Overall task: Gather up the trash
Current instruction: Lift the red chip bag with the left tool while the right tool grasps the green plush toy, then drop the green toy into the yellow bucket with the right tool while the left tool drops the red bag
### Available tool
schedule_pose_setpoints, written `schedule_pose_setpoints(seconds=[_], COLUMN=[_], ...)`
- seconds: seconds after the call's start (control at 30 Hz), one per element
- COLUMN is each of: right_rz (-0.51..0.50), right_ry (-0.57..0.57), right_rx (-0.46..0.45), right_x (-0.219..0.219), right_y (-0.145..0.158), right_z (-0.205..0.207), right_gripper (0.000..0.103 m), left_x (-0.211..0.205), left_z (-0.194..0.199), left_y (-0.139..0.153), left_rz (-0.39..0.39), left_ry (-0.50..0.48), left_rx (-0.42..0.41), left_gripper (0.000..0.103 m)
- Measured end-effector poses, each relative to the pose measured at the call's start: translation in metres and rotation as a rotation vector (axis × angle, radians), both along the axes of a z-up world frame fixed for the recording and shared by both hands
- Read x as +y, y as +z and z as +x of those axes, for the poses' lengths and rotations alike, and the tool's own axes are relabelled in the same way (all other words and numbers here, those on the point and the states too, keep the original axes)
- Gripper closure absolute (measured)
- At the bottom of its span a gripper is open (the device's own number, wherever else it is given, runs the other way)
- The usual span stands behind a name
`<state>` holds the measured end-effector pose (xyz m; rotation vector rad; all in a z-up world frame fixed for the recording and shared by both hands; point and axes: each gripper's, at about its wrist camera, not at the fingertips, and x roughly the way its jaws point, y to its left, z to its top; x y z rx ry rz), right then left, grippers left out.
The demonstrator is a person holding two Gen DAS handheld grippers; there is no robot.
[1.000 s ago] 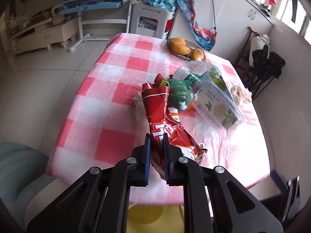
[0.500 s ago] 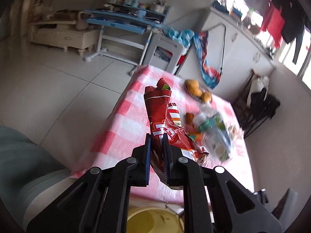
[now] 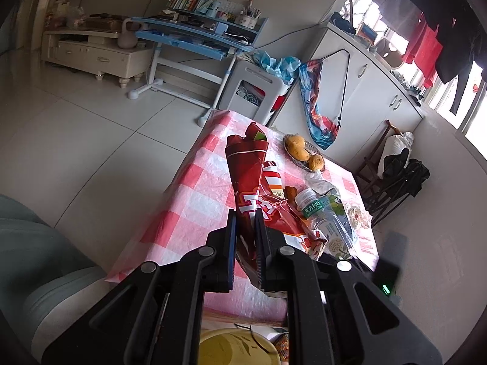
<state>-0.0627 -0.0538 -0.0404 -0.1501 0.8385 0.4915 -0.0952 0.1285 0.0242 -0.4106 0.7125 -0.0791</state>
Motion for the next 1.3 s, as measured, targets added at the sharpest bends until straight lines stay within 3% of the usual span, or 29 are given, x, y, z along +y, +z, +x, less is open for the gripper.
schedule_pose_setpoints(seconds=[0.2,0.27,0.33,0.53,0.77,0.93,1.03,1.13,1.3], right_rz=[-0.016,-0.02,-0.006,0.009,0.054,0.11,0.104,0.035,-0.045], right_ry=[-0.022,-0.024,-0.022,-0.008,0.057,0.268,0.403,0.533,0.516], right_rx=[0.021,0.036,0.063,0.049,0.022,0.092,0.175,0.293,0.293], right_x=[-0.003,-0.003,-0.005,-0.009,-0.015,-0.01,-0.003,0.009,0.005], right_y=[-0.01,-0.014,-0.018,-0.013,0.016,0.03,0.022,-0.002,-0.014], right_z=[0.028,0.037,0.043,0.038,0.011,-0.037,-0.069,-0.106,-0.13], right_gripper=[0.033,0.043,0.047,0.059,0.06,0.059,0.058,0.054,0.042], left_x=[-0.005,-0.006,-0.006,-0.008,-0.006,-0.006,-0.007,-0.01,-0.022], left_z=[0.001,0.002,0.002,0.003,0.003,0.001,-0.003,-0.006,-0.023], left_y=[0.0,0.0,0.0,-0.004,-0.006,-0.007,-0.008,-0.009,-0.013], left_rz=[0.003,0.004,0.002,-0.013,-0.008,0.008,0.027,0.05,0.095], left_ry=[-0.006,-0.007,-0.005,0.001,0.003,0.004,0.001,-0.008,-0.034], left_rx=[-0.005,-0.005,-0.002,0.008,0.004,-0.003,-0.002,0.002,0.017], left_gripper=[0.092,0.092,0.092,0.092,0.091,0.091,0.091,0.091,0.091])
